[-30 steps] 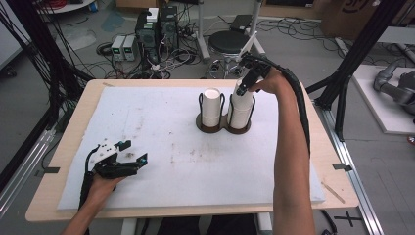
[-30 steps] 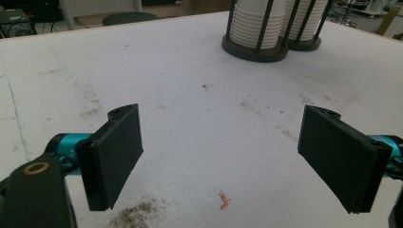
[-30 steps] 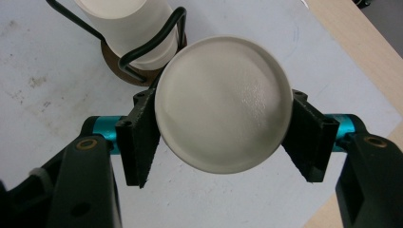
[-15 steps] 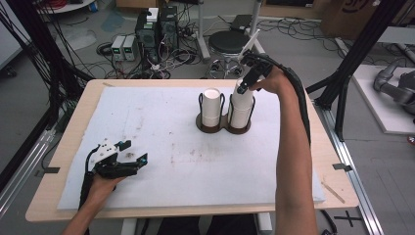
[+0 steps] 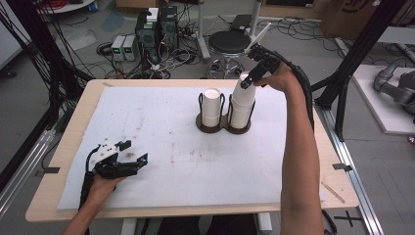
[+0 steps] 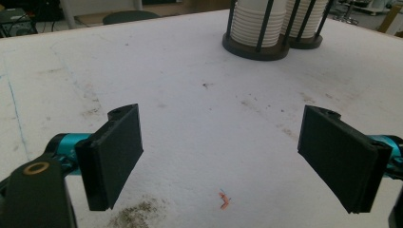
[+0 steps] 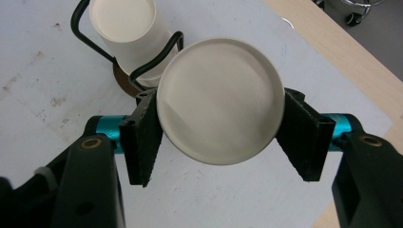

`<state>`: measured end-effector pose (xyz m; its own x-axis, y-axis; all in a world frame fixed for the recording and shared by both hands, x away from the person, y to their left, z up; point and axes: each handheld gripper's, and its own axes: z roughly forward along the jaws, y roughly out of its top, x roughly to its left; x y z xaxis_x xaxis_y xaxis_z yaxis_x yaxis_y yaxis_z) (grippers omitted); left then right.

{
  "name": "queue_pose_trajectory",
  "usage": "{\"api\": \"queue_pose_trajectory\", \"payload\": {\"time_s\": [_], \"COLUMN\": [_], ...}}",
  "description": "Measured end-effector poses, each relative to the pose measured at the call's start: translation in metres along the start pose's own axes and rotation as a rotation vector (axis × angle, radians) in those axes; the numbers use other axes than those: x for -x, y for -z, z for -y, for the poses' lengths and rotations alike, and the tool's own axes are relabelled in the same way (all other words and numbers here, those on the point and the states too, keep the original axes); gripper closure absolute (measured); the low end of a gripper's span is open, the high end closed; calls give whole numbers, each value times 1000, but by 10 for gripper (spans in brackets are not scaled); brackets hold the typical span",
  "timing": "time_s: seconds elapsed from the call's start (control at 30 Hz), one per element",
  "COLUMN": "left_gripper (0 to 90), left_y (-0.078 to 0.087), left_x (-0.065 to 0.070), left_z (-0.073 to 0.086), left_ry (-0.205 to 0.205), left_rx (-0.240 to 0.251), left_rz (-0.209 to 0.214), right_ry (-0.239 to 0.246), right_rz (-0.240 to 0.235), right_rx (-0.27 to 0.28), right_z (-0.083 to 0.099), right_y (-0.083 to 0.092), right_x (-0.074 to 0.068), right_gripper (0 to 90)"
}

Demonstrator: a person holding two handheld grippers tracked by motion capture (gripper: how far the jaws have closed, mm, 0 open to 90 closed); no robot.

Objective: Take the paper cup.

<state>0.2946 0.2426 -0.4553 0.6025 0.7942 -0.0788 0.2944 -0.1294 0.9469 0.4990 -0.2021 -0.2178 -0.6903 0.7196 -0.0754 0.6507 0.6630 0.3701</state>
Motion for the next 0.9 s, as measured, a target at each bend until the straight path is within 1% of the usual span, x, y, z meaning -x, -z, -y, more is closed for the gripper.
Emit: {"api": "queue_pose_trajectory", "payload": {"time_s": [0.07, 0.13, 0.17, 0.37, 0.4, 0.43, 0.5, 0.57, 0.6, 0.63, 0.67, 0.7, 0.8, 0.87, 0.9], "left_gripper": [148, 148, 148, 148, 148, 148, 148, 148, 148, 148, 148, 148, 148, 148, 149], "left_y": [0, 0, 0, 0, 0, 0, 0, 0, 0, 0, 0, 0, -1, -1, -1], "left_x": [0, 0, 0, 0, 0, 0, 0, 0, 0, 0, 0, 1, 1, 1, 1], "left_z": [0, 0, 0, 0, 0, 0, 0, 0, 0, 0, 0, 0, 0, 0, 0], "left_ry": [-1, -1, -1, -1, 0, 0, -1, 2, 1, 1, 0, 1, 1, 2, 3], "left_rx": [0, -1, -2, -2, -2, -3, -4, -2, -2, -3, -4, -4, -4, -4, -5], "left_rz": [0, -1, -1, -4, -4, -4, -4, -5, -5, -5, -6, -6, -7, -6, -7], "right_ry": [-3, 7, 7, 10, 5, 5, 9, 11, 14, 14, 13, 13, 8, 12, 17], "right_rz": [2, -4, 3, 7, 8, 8, 10, 7, 15, 15, 5, 5, 15, 16, 20], "right_rx": [6, 13, 15, 39, 39, 39, 55, 55, 67, 67, 89, 89, 97, 101, 112], "right_z": [0, 1, 1, 1, 1, 1, 1, 1, 1, 1, 3, 3, 6, 6, 7], "right_y": [1, 3, 4, 16, 19, 19, 25, 28, 33, 33, 38, 38, 46, 49, 54], "right_x": [0, 0, 0, -1, -2, -2, -2, -2, -3, -3, -2, -2, -2, -1, -1], "right_gripper": [371, 371, 371, 371, 371, 371, 371, 371, 371, 371, 371, 371, 371, 371, 371]}}
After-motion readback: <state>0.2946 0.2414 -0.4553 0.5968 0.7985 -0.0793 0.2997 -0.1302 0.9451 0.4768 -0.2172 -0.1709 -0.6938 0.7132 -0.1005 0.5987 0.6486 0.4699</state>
